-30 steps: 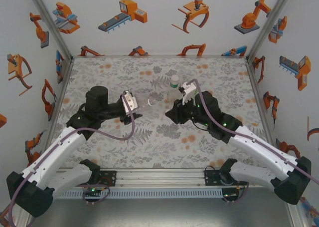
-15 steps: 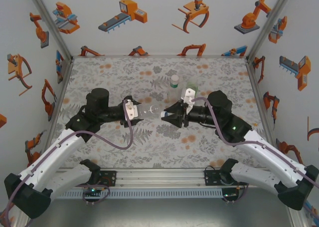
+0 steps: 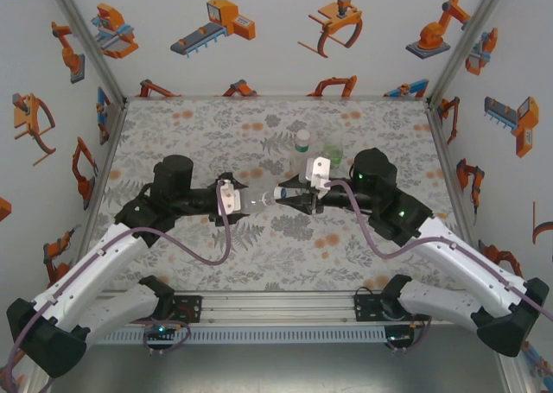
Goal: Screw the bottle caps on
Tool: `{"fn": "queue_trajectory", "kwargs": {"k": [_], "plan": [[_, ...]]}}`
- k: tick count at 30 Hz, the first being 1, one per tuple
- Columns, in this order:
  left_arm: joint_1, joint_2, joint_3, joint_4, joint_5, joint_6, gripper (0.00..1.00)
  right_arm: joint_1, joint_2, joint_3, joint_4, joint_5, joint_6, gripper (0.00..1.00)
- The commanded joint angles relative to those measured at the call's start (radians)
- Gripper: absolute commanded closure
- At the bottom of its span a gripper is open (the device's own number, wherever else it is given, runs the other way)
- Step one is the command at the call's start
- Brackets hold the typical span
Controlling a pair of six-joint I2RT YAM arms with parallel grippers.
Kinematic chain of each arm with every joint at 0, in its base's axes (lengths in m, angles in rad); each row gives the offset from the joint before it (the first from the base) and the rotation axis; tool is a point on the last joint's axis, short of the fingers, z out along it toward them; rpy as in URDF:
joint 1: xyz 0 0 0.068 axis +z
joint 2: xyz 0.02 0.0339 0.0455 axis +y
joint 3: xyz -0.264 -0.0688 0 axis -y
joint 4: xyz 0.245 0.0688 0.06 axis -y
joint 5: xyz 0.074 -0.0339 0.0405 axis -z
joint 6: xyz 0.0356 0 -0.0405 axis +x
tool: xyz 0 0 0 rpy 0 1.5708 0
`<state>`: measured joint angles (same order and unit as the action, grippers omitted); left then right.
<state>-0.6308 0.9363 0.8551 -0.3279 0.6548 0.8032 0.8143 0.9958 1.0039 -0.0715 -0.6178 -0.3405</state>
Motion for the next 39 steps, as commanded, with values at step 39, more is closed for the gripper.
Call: {"fn": "queue_trajectory", "kwargs": {"k": [39], "plan": [[-0.028, 0.008, 0.032, -0.050, -0.006, 0.025, 1.00, 0.031, 0.122, 0.203, -0.323, -0.072, -0.236, 0.97]]}}
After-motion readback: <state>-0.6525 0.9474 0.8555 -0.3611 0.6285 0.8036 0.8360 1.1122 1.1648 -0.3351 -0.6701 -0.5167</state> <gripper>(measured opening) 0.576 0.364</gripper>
